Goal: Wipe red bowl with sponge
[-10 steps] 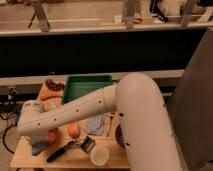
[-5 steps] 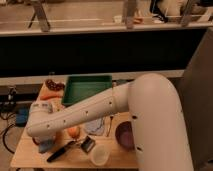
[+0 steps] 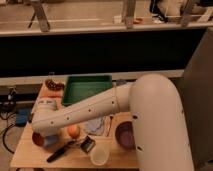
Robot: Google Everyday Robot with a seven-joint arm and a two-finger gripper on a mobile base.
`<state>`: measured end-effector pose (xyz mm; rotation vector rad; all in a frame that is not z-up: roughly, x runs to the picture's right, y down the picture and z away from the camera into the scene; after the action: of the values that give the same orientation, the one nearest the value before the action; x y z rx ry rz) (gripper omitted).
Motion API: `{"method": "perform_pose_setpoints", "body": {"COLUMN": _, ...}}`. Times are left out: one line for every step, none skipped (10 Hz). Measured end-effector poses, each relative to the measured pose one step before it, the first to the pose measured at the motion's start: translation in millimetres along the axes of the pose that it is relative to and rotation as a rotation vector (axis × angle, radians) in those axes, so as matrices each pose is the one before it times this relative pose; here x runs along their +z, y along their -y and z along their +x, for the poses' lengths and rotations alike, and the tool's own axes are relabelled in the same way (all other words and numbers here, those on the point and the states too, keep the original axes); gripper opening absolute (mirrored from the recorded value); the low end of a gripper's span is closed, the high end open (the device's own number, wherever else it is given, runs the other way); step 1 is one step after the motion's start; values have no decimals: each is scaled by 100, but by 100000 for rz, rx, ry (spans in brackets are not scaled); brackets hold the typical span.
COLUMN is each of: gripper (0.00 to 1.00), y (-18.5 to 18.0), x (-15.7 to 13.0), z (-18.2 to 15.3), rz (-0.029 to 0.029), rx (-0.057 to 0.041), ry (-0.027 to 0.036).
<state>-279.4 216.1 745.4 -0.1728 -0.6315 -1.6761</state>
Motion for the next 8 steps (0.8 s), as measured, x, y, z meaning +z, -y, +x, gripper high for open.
{"method": "perform_pose_setpoints", "body": {"gripper": 5, "y": -402, "x": 79, "z": 683, "rz": -872, "rx": 396, "ry": -787}}
{"method": "perform_pose_setpoints", "body": {"gripper": 5, "y": -368, "x": 71, "z": 562, "rz": -803, "rx": 191, "ry": -590}}
{"method": "perform_pose_setpoints", "body": {"gripper": 5, "y": -144, "x": 121, "z": 619, "rz": -249, "rx": -161, "ry": -31}}
{"method": "perform_pose_setpoints", "body": {"gripper": 5, "y": -48, "x": 275, "z": 783, "rz": -193, "rx": -672, "ry": 407}}
{"method": "perform_pose_setpoints", "body": {"gripper": 5, "y": 269, "x": 240, "z": 315, "rz": 229, "rx": -851, "ry": 421}}
{"method": "perform_pose_setpoints", "body": {"gripper": 5, "y": 594, "x": 252, "z": 372, "rz": 527, "rx": -1195, "ry": 300}}
{"method": "perform_pose_setpoints", "body": {"gripper": 5, "y": 661, "x": 162, "z": 187, "rz": 1064, "rx": -1214, "ry": 506}}
{"method": "perform_pose_setpoints", "body": {"gripper": 5, "y": 550, "x": 146, "z": 162, "rz": 1583, "rx": -984, "ry": 490}}
